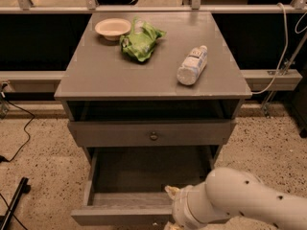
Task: Close middle drawer
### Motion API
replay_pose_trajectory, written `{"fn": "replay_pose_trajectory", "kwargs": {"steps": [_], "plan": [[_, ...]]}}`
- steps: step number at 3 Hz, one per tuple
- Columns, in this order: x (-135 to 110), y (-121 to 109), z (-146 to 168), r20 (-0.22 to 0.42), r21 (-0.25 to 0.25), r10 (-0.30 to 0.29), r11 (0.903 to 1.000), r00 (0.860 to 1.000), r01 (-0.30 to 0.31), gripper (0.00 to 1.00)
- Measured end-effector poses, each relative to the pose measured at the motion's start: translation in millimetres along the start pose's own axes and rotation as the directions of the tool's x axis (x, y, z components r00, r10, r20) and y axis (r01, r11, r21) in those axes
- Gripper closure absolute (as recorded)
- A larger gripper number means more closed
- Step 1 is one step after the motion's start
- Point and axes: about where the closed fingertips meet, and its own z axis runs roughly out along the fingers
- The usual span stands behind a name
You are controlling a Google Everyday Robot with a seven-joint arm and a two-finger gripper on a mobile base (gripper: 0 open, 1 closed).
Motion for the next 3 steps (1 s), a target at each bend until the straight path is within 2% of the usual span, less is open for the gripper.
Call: {"fn": "replay_pose_trajectory", "kwargs": {"steps": [1, 2, 3], "plan": [[63, -4, 42, 0.134, 0.124, -0.061, 0.9912, 0.989, 0.044, 0.0], [74, -6, 44, 0.161, 0.151, -0.04, 0.9883, 0.986, 0.015, 0.0], [78, -8, 55, 0.118, 0.127, -0.076, 0.9901, 0.99, 0.061, 0.14]]}}
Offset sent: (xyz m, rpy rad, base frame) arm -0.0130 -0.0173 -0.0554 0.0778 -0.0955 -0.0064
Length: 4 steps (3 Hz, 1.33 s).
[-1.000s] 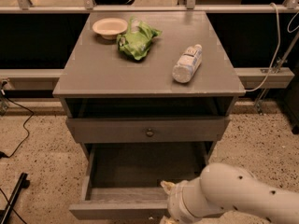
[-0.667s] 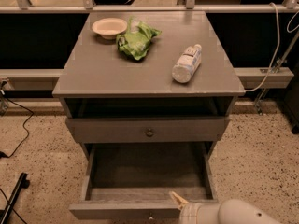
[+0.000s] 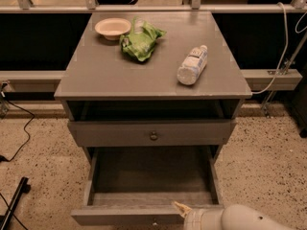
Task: Close middle drawer
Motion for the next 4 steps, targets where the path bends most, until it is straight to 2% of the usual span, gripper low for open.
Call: {"fn": "replay_pose_trajectory", "kwargs": {"steps": [1, 2, 3, 4], "plan": [[28, -5, 15, 0.004, 0.006, -0.072, 0.9974, 0.997, 0.071, 0.37], [51, -4, 25, 0.025, 0.004, -0.155, 0.988, 0.988, 0.155, 0.61], [82, -11, 39, 0.041, 0.029, -0.154, 0.9879, 0.987, 0.152, 0.84], [105, -24, 58, 0.055, 0.051, -0.143, 0.9889, 0.988, 0.14, 1.0]]}}
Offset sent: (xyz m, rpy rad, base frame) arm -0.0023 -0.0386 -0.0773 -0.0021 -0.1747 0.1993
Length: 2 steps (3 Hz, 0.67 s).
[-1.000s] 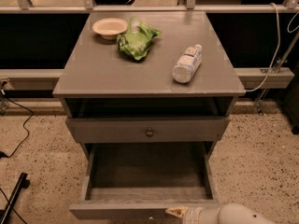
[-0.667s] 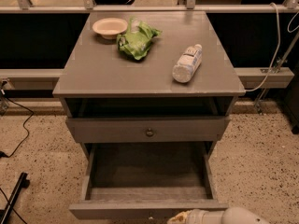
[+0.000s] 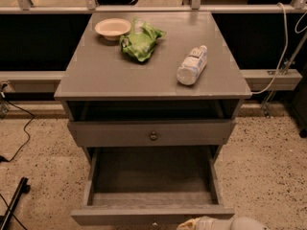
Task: Close middle drawer
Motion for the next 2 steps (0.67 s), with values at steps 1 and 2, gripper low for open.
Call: {"fn": "replay_pose_trajectory", "kwargs": {"steps": [1, 2], "plan": [[15, -16, 16, 0.006, 0.047, 0.018, 0.9987, 1.0, -0.019, 1.0], [11, -40, 26, 0.011, 0.091, 0.004, 0.9959, 1.0, -0.005, 1.0]]}}
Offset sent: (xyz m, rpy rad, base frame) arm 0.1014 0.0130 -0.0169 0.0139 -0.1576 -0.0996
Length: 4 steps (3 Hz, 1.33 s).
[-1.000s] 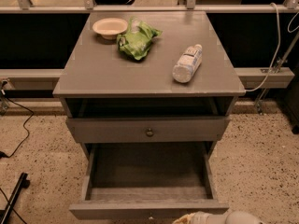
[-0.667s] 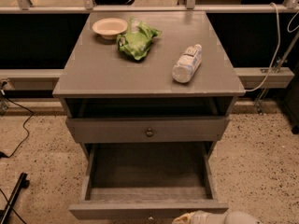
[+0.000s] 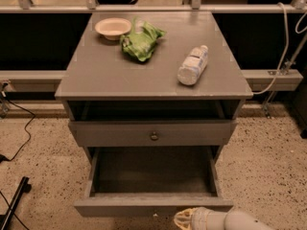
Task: Close middle drawer
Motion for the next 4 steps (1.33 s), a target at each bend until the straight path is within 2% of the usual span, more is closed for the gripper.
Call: {"fn": "replay_pose_trajectory", "kwargs": {"steps": [2, 4], "plan": [[-20, -65, 29, 0.054, 0.103, -0.019, 0.9946, 0.998, 0.014, 1.0], [-17, -73, 30, 0.044, 0.128, -0.017, 0.9917, 0.999, 0.011, 1.0]]}}
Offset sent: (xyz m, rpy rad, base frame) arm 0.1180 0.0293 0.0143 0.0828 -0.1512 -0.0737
